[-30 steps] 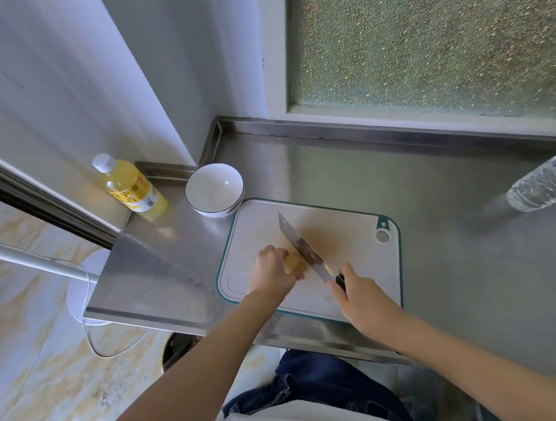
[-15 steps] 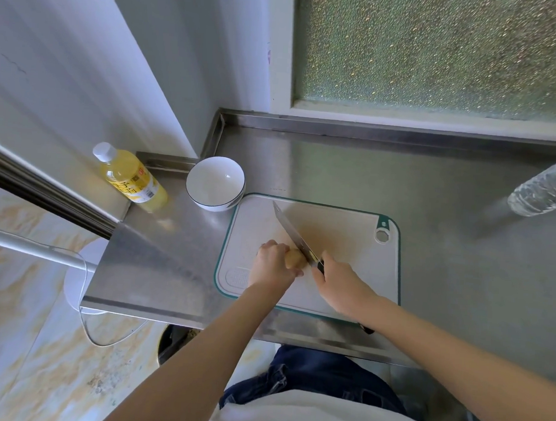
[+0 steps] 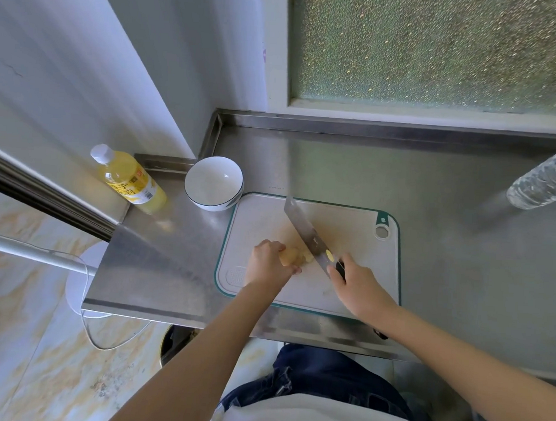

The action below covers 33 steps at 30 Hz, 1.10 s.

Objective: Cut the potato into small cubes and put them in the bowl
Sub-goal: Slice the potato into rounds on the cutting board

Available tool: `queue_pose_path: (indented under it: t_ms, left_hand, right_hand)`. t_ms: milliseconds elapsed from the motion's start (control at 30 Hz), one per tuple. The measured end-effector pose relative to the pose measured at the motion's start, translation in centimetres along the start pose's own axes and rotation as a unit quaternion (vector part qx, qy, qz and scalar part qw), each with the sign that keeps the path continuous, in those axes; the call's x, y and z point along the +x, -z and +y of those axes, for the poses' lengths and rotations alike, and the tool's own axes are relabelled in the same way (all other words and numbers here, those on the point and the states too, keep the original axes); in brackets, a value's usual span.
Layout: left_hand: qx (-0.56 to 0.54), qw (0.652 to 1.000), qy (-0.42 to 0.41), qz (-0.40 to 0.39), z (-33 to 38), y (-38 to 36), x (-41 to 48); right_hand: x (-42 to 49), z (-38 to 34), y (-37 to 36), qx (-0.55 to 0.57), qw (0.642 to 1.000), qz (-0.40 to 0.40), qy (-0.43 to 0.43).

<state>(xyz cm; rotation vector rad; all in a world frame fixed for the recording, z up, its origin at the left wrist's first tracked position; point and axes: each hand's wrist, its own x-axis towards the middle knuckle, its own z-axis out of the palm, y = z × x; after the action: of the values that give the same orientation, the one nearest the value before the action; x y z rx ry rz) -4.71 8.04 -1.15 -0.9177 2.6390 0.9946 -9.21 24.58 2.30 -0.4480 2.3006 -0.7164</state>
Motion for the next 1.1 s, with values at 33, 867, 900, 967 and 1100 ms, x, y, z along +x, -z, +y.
queue_pose_path:
  t_ms: [33, 867, 900, 967, 1100]
  left_hand:
    - [0.002, 1.000, 0.000, 0.001, 0.1, 0.0, -0.1]
    - [0.012, 0.999, -0.027, 0.018, 0.3, -0.5, -0.8]
    - [0.012, 0.999, -0.027, 0.018, 0.3, -0.5, -0.8]
    - [0.017, 0.999, -0.029, 0.018, 0.3, -0.6, -0.7]
    - [0.020, 0.999, -0.029, 0.025, 0.1, -1.0, -0.6]
  right_hand:
    - [-0.1, 0.1, 0.2, 0.001, 1.000, 0.007, 0.002]
    - [-1.2, -1.1, -0.2, -0.052, 0.998, -0.036, 0.019]
    - [-0.8, -1.2, -0.3, -0.047, 0.998, -0.039, 0.017]
    - [-0.1, -1.5, -0.3, -0.040, 0.998, -0.041, 0.013]
    - [1.4, -2.3, -0.5, -0.020, 0.999, -0.045, 0.016]
